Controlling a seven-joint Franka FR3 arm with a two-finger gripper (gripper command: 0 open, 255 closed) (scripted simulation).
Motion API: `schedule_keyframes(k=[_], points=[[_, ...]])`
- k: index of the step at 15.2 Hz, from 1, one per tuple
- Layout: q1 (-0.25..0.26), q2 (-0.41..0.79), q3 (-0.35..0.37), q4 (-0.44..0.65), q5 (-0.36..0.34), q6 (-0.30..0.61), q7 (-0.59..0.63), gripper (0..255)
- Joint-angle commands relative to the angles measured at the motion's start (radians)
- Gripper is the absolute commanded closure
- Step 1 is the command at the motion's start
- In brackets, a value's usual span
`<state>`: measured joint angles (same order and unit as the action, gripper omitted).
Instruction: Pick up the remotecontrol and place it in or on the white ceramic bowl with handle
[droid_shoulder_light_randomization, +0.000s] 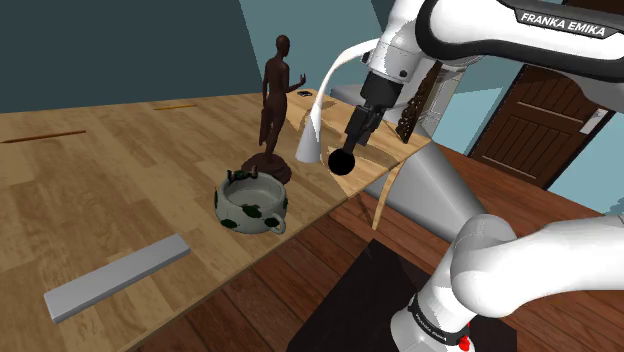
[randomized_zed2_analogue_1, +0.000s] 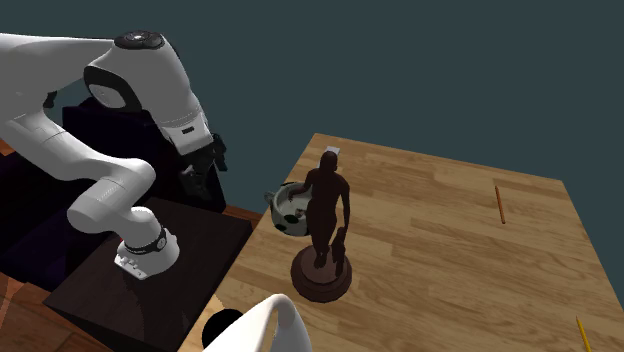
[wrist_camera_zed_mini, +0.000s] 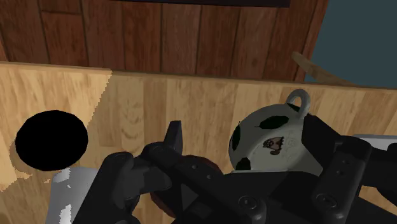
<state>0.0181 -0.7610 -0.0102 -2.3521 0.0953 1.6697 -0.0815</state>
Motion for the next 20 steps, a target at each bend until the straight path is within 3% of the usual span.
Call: schedule_keyframes(k=[1, 10, 20], points=[[0.0, 0.0, 0.0, 0.0, 0.0, 0.0, 0.0, 0], [0.106, 0.309, 0.06, 0.133, 0.013, 0.157, -0.14, 0], [0.2, 0.631, 0.148, 0.342, -0.011, 0.25, -0.268, 0]])
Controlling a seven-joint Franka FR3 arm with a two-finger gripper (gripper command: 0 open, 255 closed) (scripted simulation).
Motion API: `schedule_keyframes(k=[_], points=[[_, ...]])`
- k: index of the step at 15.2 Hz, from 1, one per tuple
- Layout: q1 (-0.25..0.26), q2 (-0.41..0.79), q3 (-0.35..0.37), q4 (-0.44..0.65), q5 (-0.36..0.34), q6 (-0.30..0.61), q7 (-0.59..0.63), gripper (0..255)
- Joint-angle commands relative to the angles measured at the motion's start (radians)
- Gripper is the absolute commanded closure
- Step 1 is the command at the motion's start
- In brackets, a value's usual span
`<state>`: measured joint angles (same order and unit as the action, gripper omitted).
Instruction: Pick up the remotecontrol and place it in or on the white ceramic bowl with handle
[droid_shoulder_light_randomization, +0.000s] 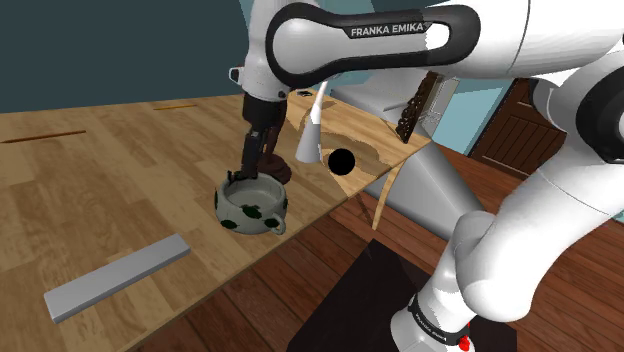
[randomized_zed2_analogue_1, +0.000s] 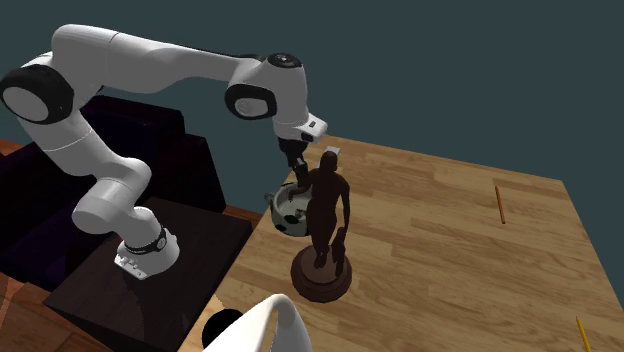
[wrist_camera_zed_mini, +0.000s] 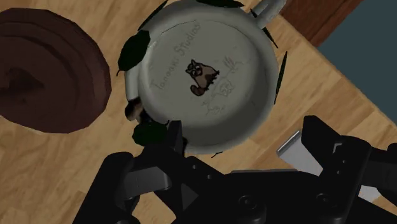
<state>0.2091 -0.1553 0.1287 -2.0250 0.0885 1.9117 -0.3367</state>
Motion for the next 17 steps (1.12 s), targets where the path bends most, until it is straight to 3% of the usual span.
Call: schedule_keyframes(k=[1, 17], points=[[0.018, 0.056, 0.019, 0.039, -0.009, 0.014, -0.024, 0], [0.198, 0.527, 0.159, 0.448, -0.172, 0.02, -0.165, 0]])
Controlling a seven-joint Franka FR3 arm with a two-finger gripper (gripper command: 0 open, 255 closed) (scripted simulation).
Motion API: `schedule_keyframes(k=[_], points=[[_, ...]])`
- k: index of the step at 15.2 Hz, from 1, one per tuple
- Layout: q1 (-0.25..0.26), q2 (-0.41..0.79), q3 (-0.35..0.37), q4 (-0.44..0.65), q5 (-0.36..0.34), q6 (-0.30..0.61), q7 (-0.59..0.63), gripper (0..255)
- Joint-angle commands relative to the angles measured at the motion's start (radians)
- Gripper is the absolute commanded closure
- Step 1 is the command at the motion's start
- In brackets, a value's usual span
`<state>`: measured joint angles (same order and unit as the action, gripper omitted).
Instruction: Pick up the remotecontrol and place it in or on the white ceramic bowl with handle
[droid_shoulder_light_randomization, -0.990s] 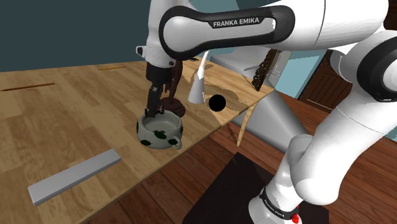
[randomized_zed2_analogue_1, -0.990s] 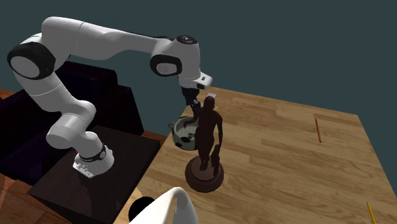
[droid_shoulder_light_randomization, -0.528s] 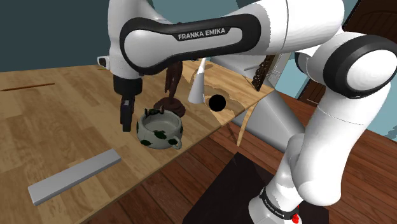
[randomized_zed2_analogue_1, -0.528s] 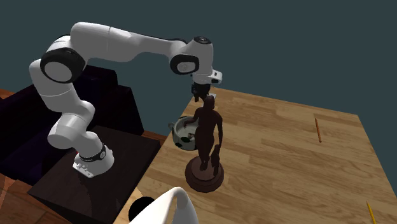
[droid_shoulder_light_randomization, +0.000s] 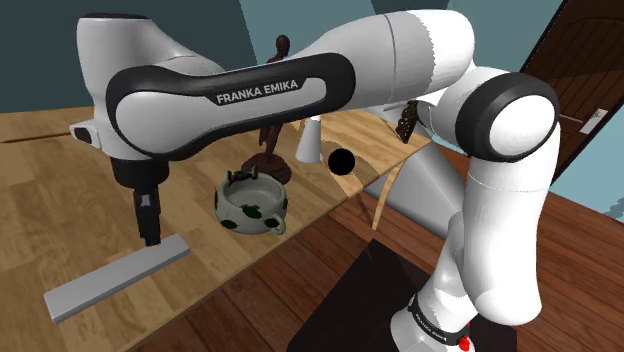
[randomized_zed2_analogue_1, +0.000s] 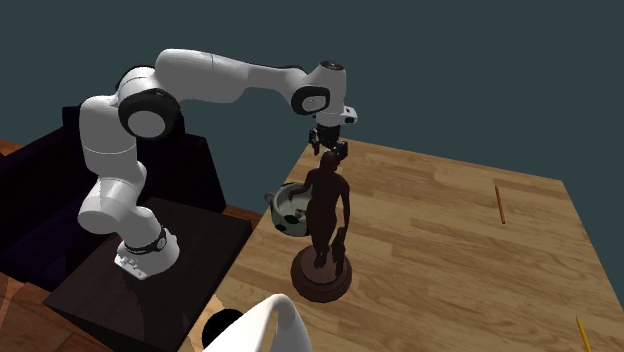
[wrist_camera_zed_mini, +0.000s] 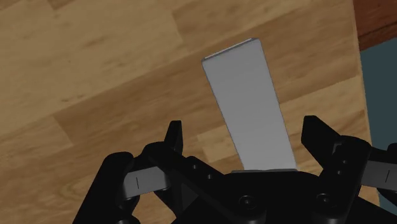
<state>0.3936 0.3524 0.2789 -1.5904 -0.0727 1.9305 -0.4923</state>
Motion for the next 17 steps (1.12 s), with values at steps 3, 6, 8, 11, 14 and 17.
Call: schedule_keyframes(k=[3, 6, 8, 11, 14, 17], points=[[0.058, 0.102, 0.027, 0.095, -0.049, -0.011, -0.037, 0], [0.077, 0.137, 0.032, 0.119, -0.064, -0.004, -0.048, 0], [0.077, 0.144, 0.031, 0.101, -0.067, 0.019, -0.046, 0], [0.077, 0.155, 0.029, 0.077, -0.071, 0.054, -0.043, 0], [0.078, 0.161, 0.027, 0.065, -0.073, 0.072, -0.041, 0], [0.078, 0.161, 0.027, 0.065, -0.073, 0.072, -0.041, 0]])
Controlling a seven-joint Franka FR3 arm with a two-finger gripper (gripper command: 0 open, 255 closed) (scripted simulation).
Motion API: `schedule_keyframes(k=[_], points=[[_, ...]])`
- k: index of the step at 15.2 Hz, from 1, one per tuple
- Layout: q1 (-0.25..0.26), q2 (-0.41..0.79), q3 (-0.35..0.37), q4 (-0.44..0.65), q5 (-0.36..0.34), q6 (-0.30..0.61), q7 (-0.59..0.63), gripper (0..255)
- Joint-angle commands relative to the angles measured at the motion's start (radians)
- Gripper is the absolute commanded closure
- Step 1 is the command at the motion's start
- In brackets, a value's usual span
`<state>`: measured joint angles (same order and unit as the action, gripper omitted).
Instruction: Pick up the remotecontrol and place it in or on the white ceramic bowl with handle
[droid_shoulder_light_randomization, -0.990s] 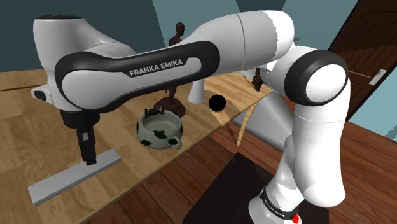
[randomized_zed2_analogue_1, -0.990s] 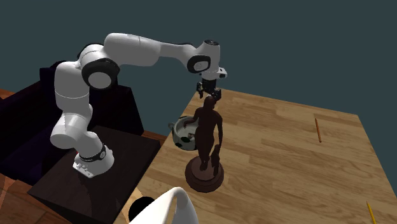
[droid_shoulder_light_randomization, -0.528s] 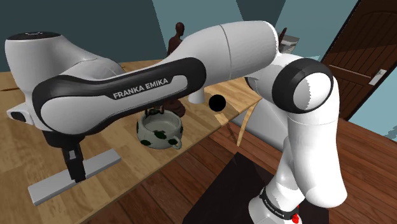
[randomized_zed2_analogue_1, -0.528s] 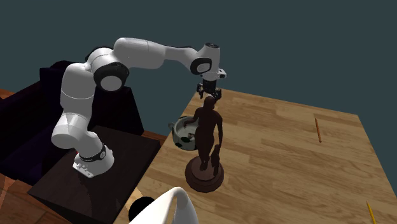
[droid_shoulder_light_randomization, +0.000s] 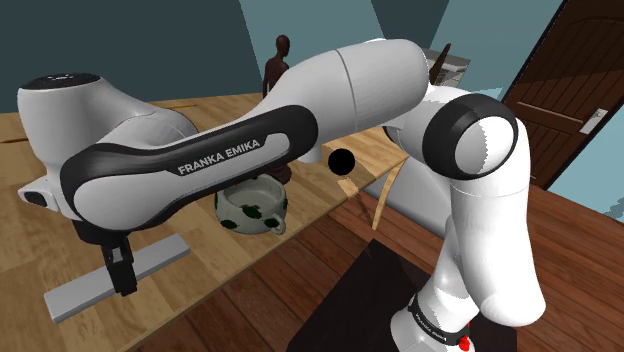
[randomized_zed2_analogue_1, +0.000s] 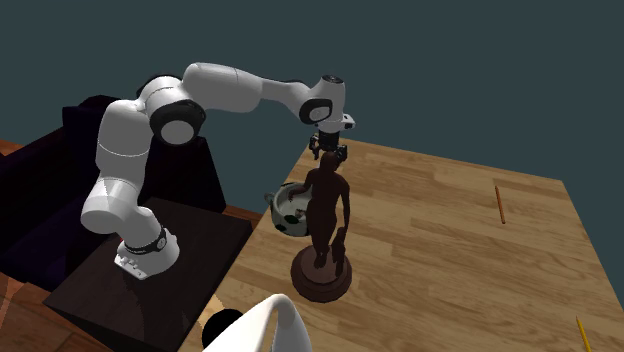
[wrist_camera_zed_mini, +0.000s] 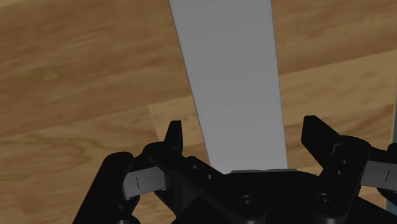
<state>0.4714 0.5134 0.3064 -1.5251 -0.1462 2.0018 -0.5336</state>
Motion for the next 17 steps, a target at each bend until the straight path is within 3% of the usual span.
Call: schedule_keyframes(k=[1, 3, 4, 13, 17], points=[[0.0, 0.0, 0.0, 0.0, 0.0, 0.001, 0.0, 0], [0.0, 0.0, 0.0, 0.0, 0.0, 0.0, 0.0, 0], [0.0, 0.0, 0.0, 0.0, 0.0, 0.0, 0.0, 255], [0.0, 0.0, 0.0, 0.0, 0.0, 0.001, 0.0, 255], [-0.001, -0.016, 0.003, 0.029, 0.006, -0.045, -0.004, 255]])
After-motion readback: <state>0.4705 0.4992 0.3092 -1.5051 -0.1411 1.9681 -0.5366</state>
